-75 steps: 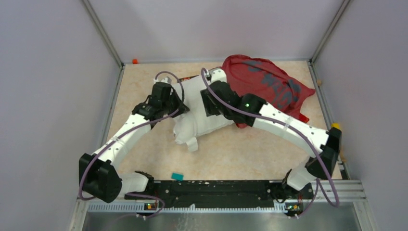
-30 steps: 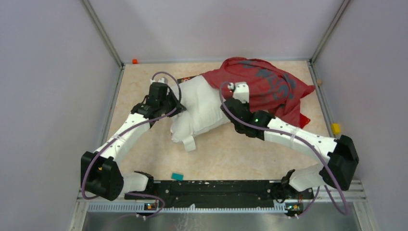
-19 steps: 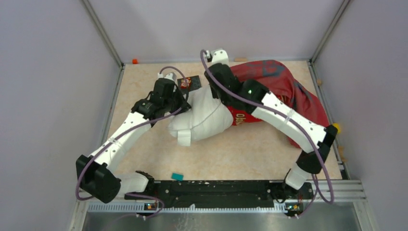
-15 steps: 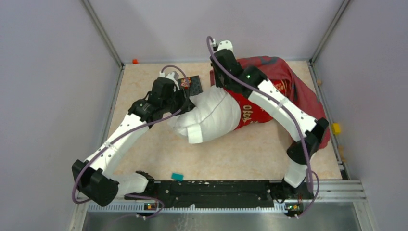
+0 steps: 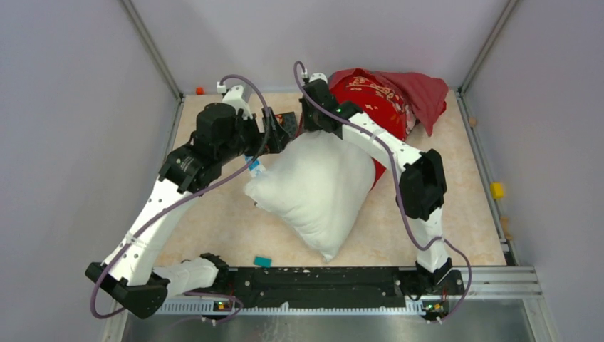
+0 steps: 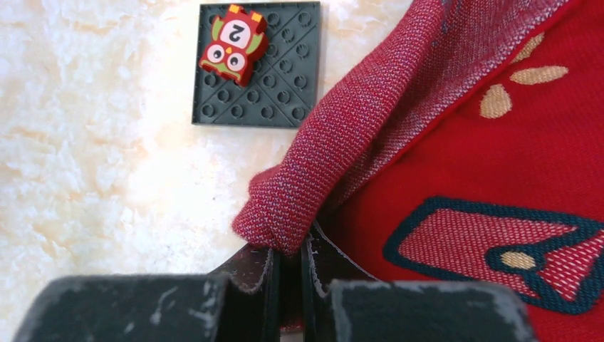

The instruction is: Put the pillow into the pillowcase

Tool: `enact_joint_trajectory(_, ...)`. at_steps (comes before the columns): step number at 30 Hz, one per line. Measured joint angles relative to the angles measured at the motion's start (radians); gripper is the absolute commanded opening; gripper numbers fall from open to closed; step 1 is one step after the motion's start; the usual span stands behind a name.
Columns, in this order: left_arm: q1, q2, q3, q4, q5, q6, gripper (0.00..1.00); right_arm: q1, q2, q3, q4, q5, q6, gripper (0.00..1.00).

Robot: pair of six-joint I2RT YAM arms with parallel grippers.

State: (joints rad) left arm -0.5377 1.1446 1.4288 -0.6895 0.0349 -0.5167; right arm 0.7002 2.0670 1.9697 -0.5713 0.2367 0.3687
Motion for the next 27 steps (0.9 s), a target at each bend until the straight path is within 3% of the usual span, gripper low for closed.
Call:
enact_joint_trajectory(4, 0.000, -0.027, -0.068, 0.003, -0.029, 0.007, 0.99, 0.000, 0.000, 0.017, -0.005, 0.003, 0.002, 0.00)
enact_joint_trajectory(9, 0.000, -0.014, -0.292, 0.044, 0.024, -0.010, 0.99, 0.007, -0.001, 0.052, -0.034, 0.037, -0.001, 0.00)
enact_joint_trajectory(11, 0.000, 0.018, -0.354, 0.064, 0.033, -0.013, 0.81, 0.013, -0.001, 0.076, -0.056, 0.056, -0.002, 0.00)
enact_joint_trajectory(14, 0.018, 0.092, -0.402, 0.116, 0.039, -0.029, 0.33, 0.033, -0.002, 0.117, -0.091, 0.089, -0.008, 0.00)
enact_joint_trajectory(16, 0.050, 0.147, -0.404, 0.161, 0.062, -0.027, 0.08, 0.062, -0.005, 0.150, -0.117, 0.117, -0.011, 0.00)
enact_joint_trajectory(17, 0.067, 0.169, -0.404, 0.179, 0.070, -0.039, 0.00, 0.085, -0.008, 0.164, -0.126, 0.135, -0.012, 0.00)
enact_joint_trajectory(25, 0.263, 0.410, -0.304, 0.196, 0.225, -0.057, 0.00, 0.283, -0.062, 0.124, -0.146, 0.238, -0.009, 0.00)
enact_joint_trajectory(27, 0.285, 0.436, -0.289, 0.193, 0.243, -0.056, 0.00, 0.294, -0.063, 0.110, -0.155, 0.241, -0.009, 0.25)
